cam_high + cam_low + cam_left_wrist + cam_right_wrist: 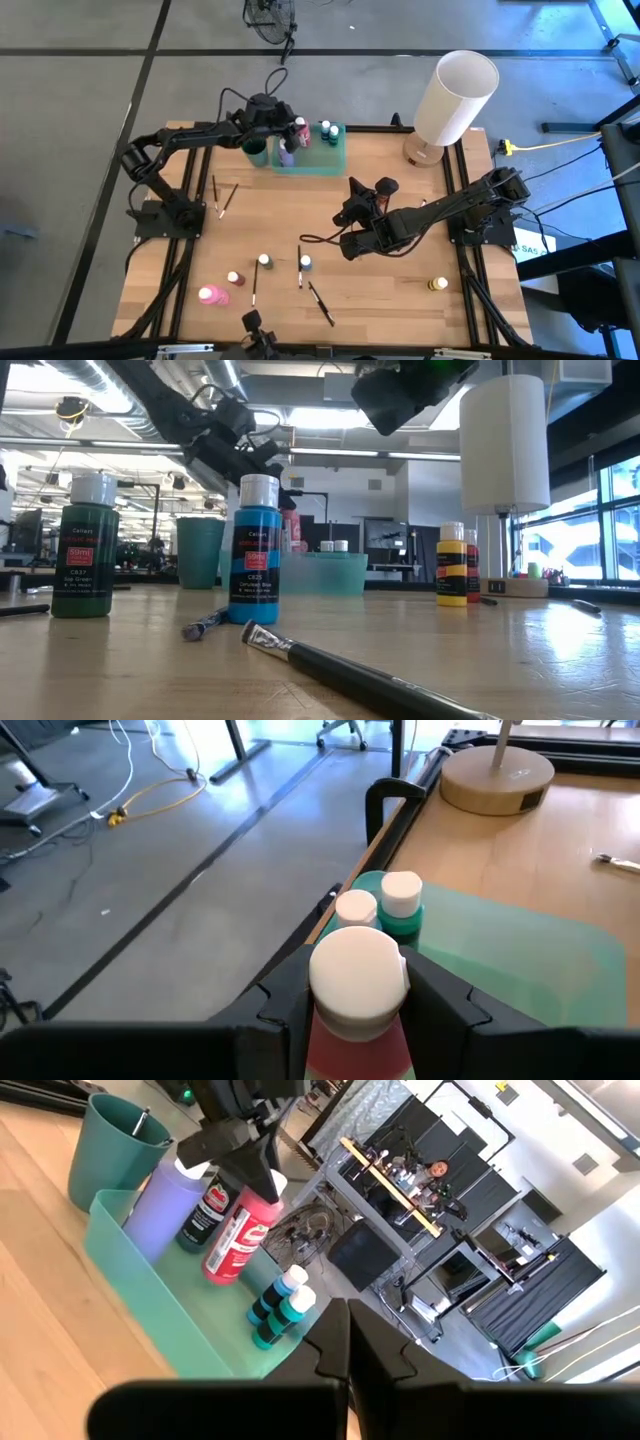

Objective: Pick & Place Paint Supplies
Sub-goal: Put the top big pink paint bottle into the green bin

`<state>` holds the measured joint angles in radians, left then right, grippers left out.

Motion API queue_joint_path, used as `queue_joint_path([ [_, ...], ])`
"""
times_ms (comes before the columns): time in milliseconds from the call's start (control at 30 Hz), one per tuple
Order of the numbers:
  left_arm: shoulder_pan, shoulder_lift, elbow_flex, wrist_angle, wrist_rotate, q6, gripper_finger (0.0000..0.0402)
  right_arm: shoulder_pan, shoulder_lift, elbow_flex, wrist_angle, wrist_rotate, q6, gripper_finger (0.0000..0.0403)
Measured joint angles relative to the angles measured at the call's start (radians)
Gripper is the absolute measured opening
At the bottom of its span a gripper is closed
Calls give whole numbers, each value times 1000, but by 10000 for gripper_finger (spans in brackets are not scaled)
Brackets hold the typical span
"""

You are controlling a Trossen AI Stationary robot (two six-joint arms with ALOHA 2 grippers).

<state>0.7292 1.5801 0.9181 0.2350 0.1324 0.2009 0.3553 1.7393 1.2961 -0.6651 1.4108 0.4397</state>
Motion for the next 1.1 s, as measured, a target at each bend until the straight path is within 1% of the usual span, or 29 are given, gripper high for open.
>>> queue_joint_path([
  [233, 13, 1, -12, -3, 8, -15, 114, -2, 0, 0, 12, 0, 1, 1],
  [433, 12, 1, -12, 37, 11, -40, 114, -2, 0, 0, 11, 0, 1, 1],
  [833, 2, 1, -12, 36, 12, -60, 114, -15, 0, 0, 11, 0, 0, 1],
  [900, -5, 1, -12, 36, 6, -60, 114, -16, 0, 0, 11, 0, 3, 1],
  [1100, -16, 1, -12, 21, -52, -42, 114, -16, 0, 0, 11, 0, 6, 1],
])
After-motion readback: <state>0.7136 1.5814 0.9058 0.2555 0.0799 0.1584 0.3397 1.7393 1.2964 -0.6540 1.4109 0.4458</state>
